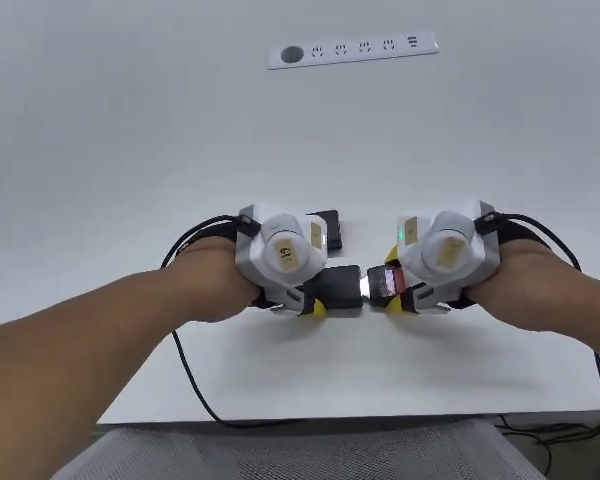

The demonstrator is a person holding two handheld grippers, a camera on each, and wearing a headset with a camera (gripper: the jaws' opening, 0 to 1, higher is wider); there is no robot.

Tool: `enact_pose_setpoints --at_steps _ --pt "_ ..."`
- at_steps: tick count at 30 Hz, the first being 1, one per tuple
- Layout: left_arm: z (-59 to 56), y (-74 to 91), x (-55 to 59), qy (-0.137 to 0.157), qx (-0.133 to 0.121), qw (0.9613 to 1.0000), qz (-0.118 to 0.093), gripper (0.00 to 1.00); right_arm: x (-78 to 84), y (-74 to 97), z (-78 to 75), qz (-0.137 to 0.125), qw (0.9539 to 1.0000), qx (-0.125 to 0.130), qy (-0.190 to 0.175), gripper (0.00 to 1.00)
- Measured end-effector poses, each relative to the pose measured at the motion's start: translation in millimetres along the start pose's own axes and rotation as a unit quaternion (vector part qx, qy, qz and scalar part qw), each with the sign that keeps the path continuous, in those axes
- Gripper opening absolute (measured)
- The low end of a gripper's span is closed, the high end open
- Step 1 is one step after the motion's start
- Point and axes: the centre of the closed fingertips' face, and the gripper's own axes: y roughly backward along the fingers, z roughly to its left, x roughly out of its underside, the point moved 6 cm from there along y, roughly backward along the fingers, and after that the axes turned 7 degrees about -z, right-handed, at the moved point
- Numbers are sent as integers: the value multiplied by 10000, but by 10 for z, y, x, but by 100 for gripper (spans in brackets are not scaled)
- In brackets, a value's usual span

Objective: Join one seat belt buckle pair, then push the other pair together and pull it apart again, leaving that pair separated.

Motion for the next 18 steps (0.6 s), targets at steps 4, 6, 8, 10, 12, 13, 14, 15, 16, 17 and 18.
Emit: enact_pose_setpoints --at_steps 4,6,8,10,12,13,14,15,16,17,18 --pt "13 12 23 66 -14 9999 -91 32 30 25 -4 32 9999 -26 105 31" --pt "10 22 22 98 -22 9999 -101 32 38 28 -21 38 9999 -35 105 31" --pt "3 29 21 142 -46 9998 -106 31 50 37 -24 30 10000 -25 76 31" --pt "-1 34 18 157 -69 9998 -111 31 62 44 -21 25 10000 -7 80 31" --pt "4 39 27 185 -85 9997 -146 31 86 12 -40 21 10000 2 55 31" --pt "5 39 29 198 -90 9996 -158 31 97 -7 -50 24 10000 4 60 31" --pt "7 40 30 199 -90 9996 -158 31 95 -3 -52 31 10000 1 60 31" --pt "8 40 28 203 -89 9996 -154 31 89 0 -52 34 10000 -3 65 31" --pt "8 41 21 188 -78 9997 -137 31 88 -6 -51 42 10000 -12 62 31" --pt "9 41 20 184 -74 9997 -131 31 89 -7 -51 44 10000 -15 58 31" --pt "-2 43 5 166 -60 9998 -120 31 103 2 -50 48 10000 -21 57 31"
